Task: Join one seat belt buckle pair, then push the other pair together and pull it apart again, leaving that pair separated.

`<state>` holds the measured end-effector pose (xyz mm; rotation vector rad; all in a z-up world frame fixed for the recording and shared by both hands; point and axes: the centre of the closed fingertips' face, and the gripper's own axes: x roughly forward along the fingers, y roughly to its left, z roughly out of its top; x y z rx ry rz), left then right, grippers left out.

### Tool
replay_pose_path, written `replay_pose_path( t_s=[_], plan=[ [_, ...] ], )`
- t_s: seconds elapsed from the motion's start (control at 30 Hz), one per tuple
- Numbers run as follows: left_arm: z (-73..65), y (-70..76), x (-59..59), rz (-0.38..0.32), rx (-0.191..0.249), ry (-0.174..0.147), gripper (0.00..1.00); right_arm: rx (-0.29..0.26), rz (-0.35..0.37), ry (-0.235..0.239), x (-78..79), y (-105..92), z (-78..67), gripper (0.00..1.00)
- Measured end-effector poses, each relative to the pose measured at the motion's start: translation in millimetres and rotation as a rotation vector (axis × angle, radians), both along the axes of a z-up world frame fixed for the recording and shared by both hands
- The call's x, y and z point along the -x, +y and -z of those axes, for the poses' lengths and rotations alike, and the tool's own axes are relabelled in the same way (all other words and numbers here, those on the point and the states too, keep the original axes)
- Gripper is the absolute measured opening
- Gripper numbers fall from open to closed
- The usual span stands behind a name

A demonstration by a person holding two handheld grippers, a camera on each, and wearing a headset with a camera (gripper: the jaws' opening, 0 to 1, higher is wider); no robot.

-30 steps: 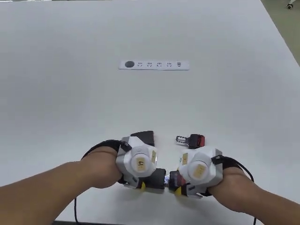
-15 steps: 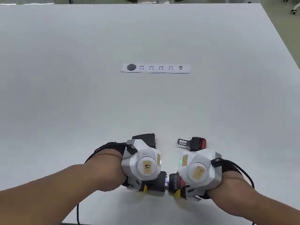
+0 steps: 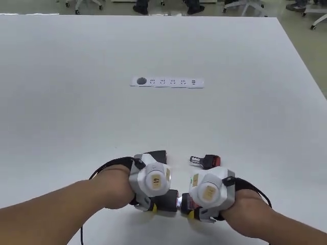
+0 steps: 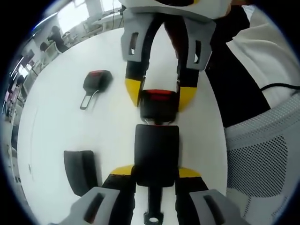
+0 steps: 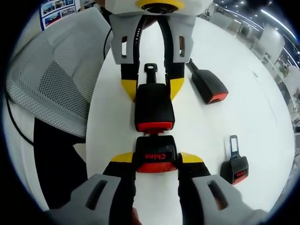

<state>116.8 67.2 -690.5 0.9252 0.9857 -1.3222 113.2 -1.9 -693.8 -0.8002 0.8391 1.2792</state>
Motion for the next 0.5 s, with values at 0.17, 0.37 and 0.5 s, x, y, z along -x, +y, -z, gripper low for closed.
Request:
replay_pose_path(
  t_s=[0.17,0.37,0.5],
  plan=[
    [0.3,1.0,0.4,-0.024,-0.011,-0.003,0.33,0.037,-0.007,0.005,-0.2,-1.2,1.3,0.34],
    [-20.1,5.2,-3.1,-0.116,0.063,-0.004,0.36,0.008,-0.009,0.023,4.4,-3.9,-11.4,0.38],
    [-34.9,9.4,-13.4,-0.159,0.12,-0.009,0.36,-0.058,0.025,0.069,1.1,-0.6,-37.9,0.37]
  ],
)
